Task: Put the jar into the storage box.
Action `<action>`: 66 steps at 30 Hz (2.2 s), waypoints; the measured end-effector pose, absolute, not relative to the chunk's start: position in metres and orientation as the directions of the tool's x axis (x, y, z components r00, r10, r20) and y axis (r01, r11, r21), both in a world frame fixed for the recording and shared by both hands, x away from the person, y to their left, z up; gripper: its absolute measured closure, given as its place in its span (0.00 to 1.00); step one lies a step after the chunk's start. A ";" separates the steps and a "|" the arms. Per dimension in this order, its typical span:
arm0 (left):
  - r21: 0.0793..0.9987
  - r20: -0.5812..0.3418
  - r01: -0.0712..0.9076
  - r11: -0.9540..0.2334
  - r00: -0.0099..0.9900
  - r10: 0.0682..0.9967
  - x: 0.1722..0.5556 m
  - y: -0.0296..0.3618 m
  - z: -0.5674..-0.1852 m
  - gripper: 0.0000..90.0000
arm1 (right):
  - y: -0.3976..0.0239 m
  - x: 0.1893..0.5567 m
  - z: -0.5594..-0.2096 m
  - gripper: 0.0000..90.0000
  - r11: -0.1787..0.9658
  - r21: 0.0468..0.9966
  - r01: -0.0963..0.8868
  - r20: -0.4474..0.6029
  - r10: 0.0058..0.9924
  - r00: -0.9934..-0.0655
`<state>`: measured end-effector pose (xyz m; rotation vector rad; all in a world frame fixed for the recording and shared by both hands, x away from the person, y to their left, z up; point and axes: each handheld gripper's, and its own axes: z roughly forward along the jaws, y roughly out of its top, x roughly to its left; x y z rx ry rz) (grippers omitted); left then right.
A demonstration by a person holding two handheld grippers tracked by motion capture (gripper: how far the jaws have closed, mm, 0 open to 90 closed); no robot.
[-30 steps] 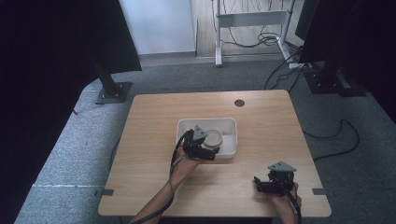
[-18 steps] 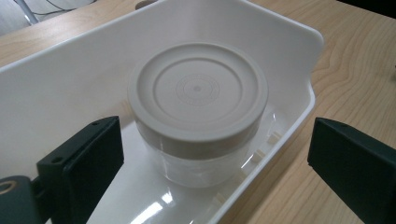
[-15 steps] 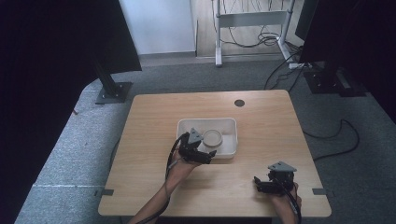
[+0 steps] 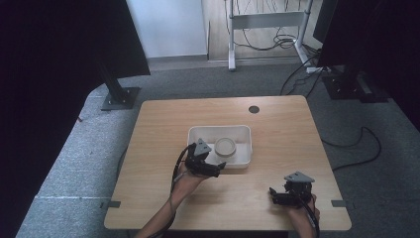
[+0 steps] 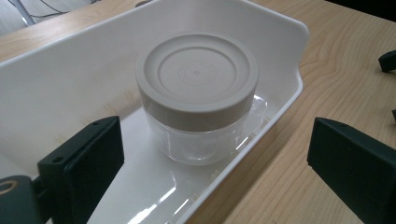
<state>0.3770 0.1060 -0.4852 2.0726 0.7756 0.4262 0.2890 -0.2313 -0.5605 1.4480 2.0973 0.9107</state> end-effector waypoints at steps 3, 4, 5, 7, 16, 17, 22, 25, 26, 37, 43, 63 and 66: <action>0.820 0.018 0.367 -0.440 0.751 0.660 0.375 0.109 -0.484 0.04 | -0.231 0.289 -0.561 0.05 0.238 0.723 0.649 0.016 0.932 -0.361; 0.820 0.020 0.365 -0.442 0.753 0.658 0.374 0.110 -0.484 0.04 | -0.231 0.289 -0.561 0.05 0.238 0.723 0.649 0.016 0.932 -0.361; 0.821 0.018 0.365 -0.440 0.753 0.658 0.373 0.111 -0.484 0.04 | -0.231 0.289 -0.561 0.05 0.238 0.723 0.649 0.017 0.933 -0.361; 0.823 0.014 0.364 -0.437 0.755 0.656 0.371 0.113 -0.483 0.04 | -0.231 0.289 -0.561 0.05 0.238 0.723 0.649 0.016 0.932 -0.361; 0.825 0.003 0.367 -0.430 0.758 0.652 0.363 0.123 -0.485 0.04 | -0.231 0.289 -0.560 0.05 0.239 0.723 0.649 0.016 0.932 -0.361; 0.824 0.003 0.367 -0.431 0.758 0.652 0.362 0.124 -0.485 0.04 | -0.231 0.289 -0.560 0.05 0.238 0.723 0.649 0.016 0.933 -0.361; 0.824 0.001 0.369 -0.430 0.758 0.653 0.358 0.130 -0.486 0.04 | -0.231 0.289 -0.561 0.05 0.238 0.723 0.649 0.016 0.932 -0.361; 0.826 0.000 0.368 -0.427 0.757 0.653 0.355 0.135 -0.487 0.04 | -0.231 0.289 -0.560 0.05 0.239 0.723 0.649 0.016 0.932 -0.361; 0.828 -0.001 0.368 -0.424 0.756 0.654 0.354 0.136 -0.487 0.04 | -0.231 0.289 -0.560 0.05 0.238 0.723 0.649 0.016 0.933 -0.360; 0.831 0.003 0.361 -0.422 0.757 0.654 0.348 0.150 -0.487 0.05 | -0.231 0.289 -0.560 0.05 0.238 0.723 0.649 0.016 0.933 -0.361; 0.833 0.008 0.356 -0.423 0.757 0.653 0.343 0.157 -0.488 0.05 | -0.231 0.289 -0.561 0.05 0.238 0.723 0.649 0.016 0.933 -0.360; 0.825 -0.041 0.413 -0.386 0.724 0.689 0.327 0.189 -0.514 0.05 | -0.231 0.289 -0.560 0.05 0.238 0.723 0.649 0.016 0.933 -0.360; 0.820 -0.050 0.427 -0.380 0.716 0.696 0.325 0.193 -0.519 0.05 | -0.231 0.289 -0.561 0.05 0.238 0.723 0.649 0.016 0.933 -0.361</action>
